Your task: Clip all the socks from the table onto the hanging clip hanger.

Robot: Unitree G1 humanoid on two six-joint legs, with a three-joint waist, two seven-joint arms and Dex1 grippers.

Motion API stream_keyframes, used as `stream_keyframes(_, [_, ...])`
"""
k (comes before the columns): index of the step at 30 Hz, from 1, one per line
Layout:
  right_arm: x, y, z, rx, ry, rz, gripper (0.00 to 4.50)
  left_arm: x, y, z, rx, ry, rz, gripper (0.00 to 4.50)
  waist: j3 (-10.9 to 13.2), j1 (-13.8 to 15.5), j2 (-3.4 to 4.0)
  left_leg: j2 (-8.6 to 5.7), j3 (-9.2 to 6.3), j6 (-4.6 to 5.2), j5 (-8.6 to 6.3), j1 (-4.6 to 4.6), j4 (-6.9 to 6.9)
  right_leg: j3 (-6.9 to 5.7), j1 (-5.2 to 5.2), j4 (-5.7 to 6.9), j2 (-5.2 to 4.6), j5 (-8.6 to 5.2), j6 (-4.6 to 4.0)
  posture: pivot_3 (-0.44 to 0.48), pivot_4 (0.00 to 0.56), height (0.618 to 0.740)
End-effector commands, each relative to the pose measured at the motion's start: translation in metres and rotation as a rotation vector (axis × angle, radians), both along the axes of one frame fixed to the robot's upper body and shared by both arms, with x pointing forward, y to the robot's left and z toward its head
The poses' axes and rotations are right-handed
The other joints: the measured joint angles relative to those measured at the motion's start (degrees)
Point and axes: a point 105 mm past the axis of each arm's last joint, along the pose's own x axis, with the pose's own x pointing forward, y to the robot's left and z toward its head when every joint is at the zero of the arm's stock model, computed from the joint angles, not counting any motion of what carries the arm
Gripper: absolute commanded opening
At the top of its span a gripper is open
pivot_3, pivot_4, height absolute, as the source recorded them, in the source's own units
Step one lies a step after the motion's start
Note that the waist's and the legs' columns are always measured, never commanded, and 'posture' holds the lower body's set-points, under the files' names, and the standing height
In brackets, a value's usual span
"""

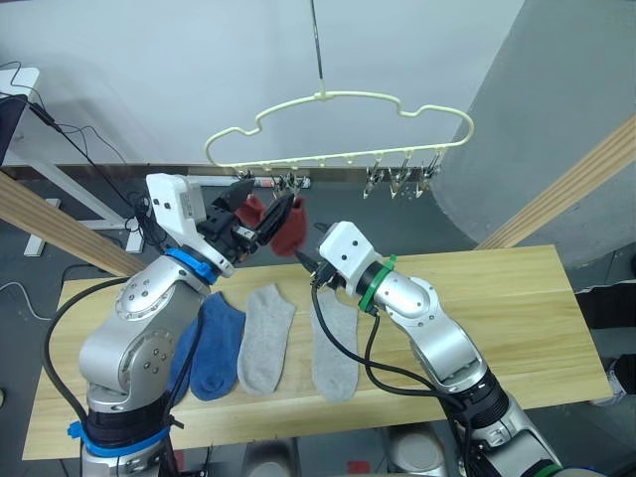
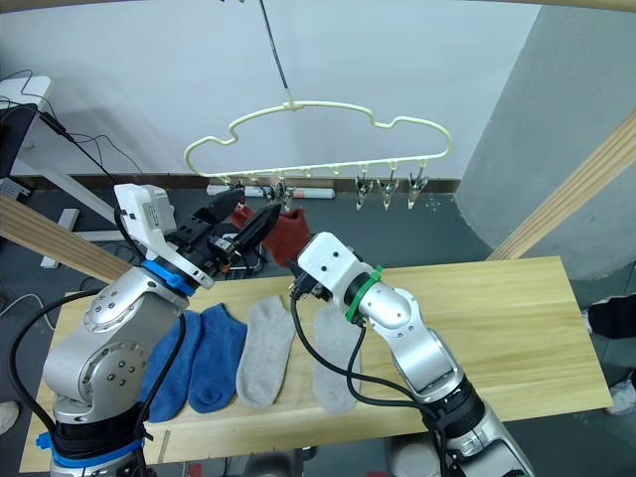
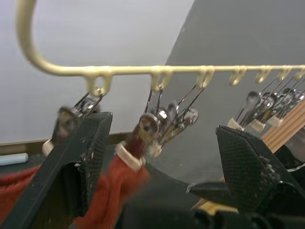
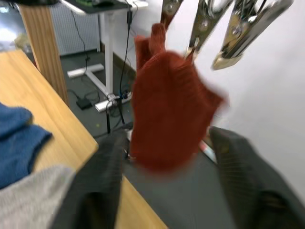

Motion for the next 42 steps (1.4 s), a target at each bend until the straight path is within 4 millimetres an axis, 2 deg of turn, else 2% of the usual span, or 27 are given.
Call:
stream_keyframes(1, [-0.012, -0.007, 0.005, -0.003, -0.014, 0.040, 2.79, -0.012, -0.003, 0.010, 0.046, -0.092, 0.005, 3.84, 0.00, 0.01, 0.00, 0.00, 0.00, 0.00, 0.00, 0.00, 0.00, 0.00, 0.00, -0.01, 0.00, 0.00, 0.00, -0.217, 0.350, 0.740])
stream_keyframes(7, [-0.028, -0.036, 0.002, -0.054, 0.006, 0.069, 2.79, -0.023, -0.010, 0.001, 0.118, -0.152, -0.003, 3.84, 0.00, 0.02, 0.00, -0.01, 0.01, 0.00, 0.00, 0.00, 0.00, 0.02, 0.01, 0.00, -0.01, 0.00, 0.00, -0.222, 0.353, 0.740])
stream_keyframes(12, [-0.044, -0.069, 0.014, -0.058, 0.012, 0.088, 2.79, -0.023, -0.016, -0.006, 0.106, -0.159, 0.010, 3.84, 0.00, 0.08, 0.00, -0.03, 0.00, 0.01, 0.00, 0.00, 0.02, 0.02, 0.05, 0.00, 0.00, 0.00, 0.00, -0.224, 0.353, 0.740])
stream_keyframes(17, [-0.057, -0.085, 0.023, -0.039, 0.028, 0.118, 2.79, -0.024, -0.027, -0.009, 0.101, -0.182, -0.002, 3.84, 0.00, -0.12, 0.00, -0.04, 0.01, 0.02, -0.01, 0.02, 0.07, 0.02, 0.10, 0.00, 0.02, 0.00, 0.00, -0.257, 0.357, 0.740])
stream_keyframes(25, [-0.066, -0.101, 0.032, -0.019, 0.054, 0.097, 2.79, -0.019, -0.039, -0.011, 0.066, -0.221, 0.010, 3.84, 0.00, -0.15, 0.00, -0.04, 0.02, 0.03, -0.01, 0.02, 0.22, 0.02, 0.16, 0.03, 0.05, 0.01, 0.01, -0.289, 0.361, 0.740])
stream_keyframes(29, [-0.065, -0.106, 0.034, -0.025, 0.057, 0.073, 2.84, -0.014, -0.043, -0.013, 0.068, -0.227, 0.034, 2.95, 0.00, -0.24, 0.00, -0.05, 0.03, 0.05, -0.03, -0.01, 0.47, 0.04, 0.23, 0.03, 0.06, 0.05, 0.09, -0.301, 0.362, 0.740])
stream_keyframes(35, [-0.064, -0.107, 0.036, -0.016, 0.055, 0.061, 2.84, -0.002, -0.049, -0.017, 0.076, -0.224, 0.077, 2.95, 0.00, -0.36, 0.00, -0.11, 0.08, 0.06, -0.03, -0.01, 0.63, 0.09, 0.29, 0.02, 0.10, 0.15, 0.22, -0.319, 0.362, 0.740])
stream_keyframes(42, [-0.062, -0.110, 0.040, -0.014, 0.051, 0.048, 2.84, 0.012, -0.044, -0.018, 0.042, -0.204, 0.158, 2.95, 0.00, -0.53, 0.00, -0.11, 0.11, 0.06, -0.03, -0.02, 0.63, 0.08, 0.30, 0.00, 0.16, 0.15, 0.22, -0.328, 0.360, 0.740])
